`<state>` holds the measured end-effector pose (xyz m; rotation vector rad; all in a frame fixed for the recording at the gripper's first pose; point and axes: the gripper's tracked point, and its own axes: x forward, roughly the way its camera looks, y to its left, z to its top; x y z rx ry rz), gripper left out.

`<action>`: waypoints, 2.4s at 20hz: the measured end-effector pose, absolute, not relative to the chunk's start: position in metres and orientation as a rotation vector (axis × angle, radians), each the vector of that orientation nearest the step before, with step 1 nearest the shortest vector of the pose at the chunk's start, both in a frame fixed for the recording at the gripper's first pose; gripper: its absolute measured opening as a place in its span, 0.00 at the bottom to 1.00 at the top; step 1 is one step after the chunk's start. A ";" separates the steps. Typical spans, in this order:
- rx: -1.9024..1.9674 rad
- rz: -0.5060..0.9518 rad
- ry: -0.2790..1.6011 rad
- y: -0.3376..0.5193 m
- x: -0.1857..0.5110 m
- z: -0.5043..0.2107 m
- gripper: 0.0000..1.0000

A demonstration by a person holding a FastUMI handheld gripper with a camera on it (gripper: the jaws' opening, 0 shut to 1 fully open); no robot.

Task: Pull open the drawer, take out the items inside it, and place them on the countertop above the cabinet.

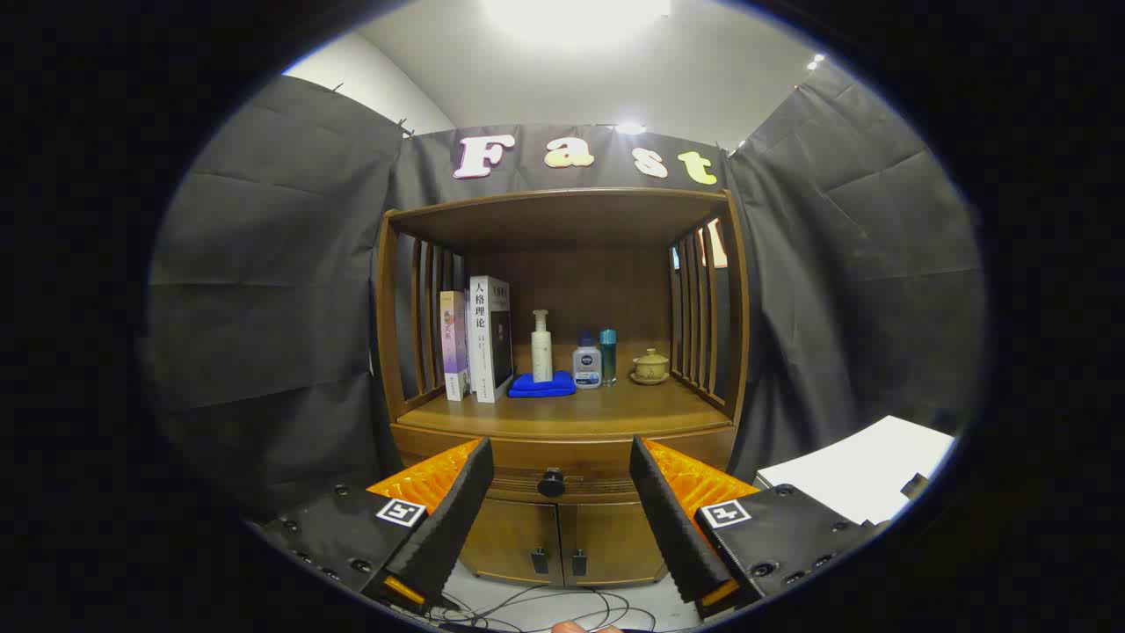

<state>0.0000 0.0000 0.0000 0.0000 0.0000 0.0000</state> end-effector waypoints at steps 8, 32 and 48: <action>0.029 -0.001 -0.002 -0.001 0.017 0.006 0.97; 0.095 0.036 0.149 0.003 0.127 -0.078 0.97; 0.007 0.035 0.318 0.017 0.208 -0.186 0.98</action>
